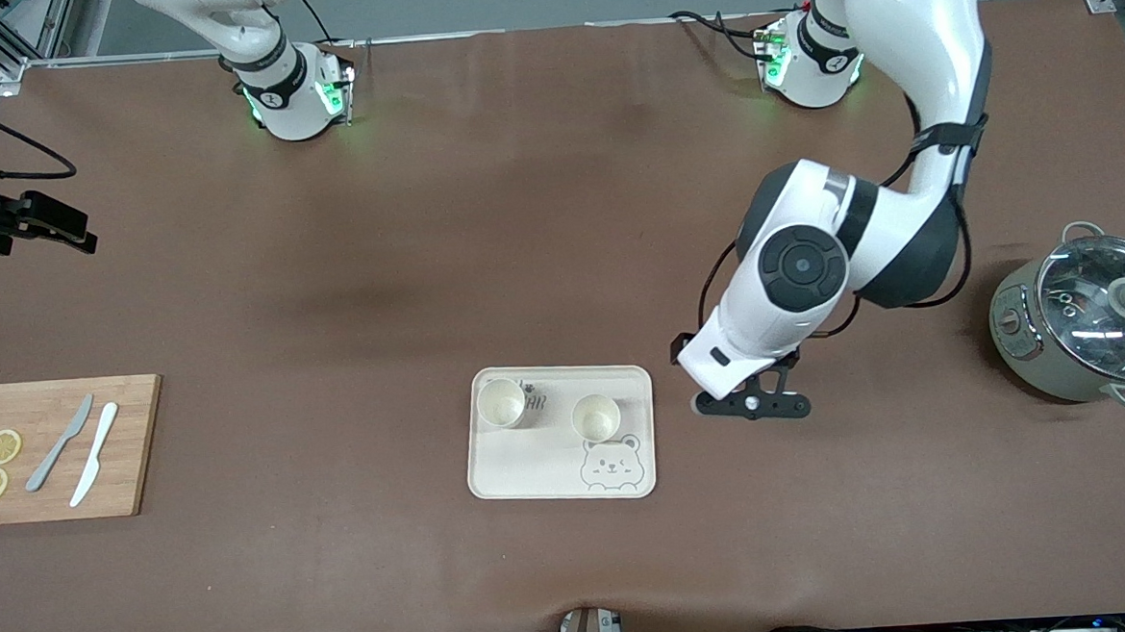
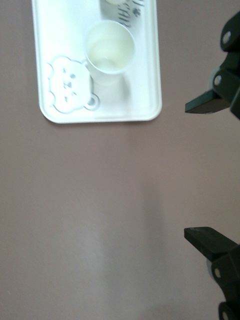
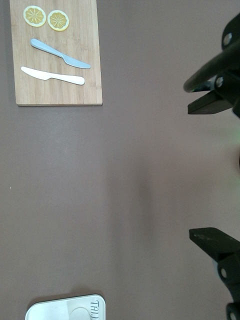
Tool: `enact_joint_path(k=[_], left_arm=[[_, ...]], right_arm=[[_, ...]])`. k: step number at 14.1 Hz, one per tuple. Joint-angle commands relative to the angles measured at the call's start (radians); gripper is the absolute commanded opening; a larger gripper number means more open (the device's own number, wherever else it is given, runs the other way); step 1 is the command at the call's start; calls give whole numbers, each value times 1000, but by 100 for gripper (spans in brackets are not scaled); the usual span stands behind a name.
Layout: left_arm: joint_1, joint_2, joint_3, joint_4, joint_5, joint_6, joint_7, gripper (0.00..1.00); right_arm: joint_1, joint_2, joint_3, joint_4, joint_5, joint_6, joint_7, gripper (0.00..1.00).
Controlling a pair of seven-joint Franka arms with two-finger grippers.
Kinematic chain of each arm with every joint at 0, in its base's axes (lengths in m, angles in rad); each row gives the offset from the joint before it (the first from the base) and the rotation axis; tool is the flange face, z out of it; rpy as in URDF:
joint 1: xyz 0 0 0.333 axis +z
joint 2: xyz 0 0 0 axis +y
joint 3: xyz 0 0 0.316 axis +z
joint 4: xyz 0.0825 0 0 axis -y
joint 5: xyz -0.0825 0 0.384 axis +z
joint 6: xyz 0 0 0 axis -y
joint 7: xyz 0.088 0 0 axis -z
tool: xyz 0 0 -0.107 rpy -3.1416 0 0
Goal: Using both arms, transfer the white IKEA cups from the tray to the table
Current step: 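Lower the open left gripper around the white cup nearest it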
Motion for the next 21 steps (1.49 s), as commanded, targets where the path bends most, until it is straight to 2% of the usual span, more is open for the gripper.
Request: enact_joint_path(k=[1, 5, 13, 16, 21], left_arm=[[-23, 60, -3, 45, 8, 60, -40, 100], [-46, 123, -3, 42, 6, 185, -71, 100], [-116, 220, 7, 48, 8, 329, -134, 100], [-129, 249, 10, 58, 8, 364, -135, 100], [-147, 316, 36, 137, 8, 369, -135, 100]], right_arm=[[-12, -7, 11, -4, -12, -4, -14, 100], [-10, -7, 11, -4, -12, -4, -14, 100], [-9, -7, 11, -3, -11, -6, -12, 100], [-7, -7, 11, -3, -11, -4, -12, 100], [-8, -7, 11, -1, -11, -4, -14, 100]])
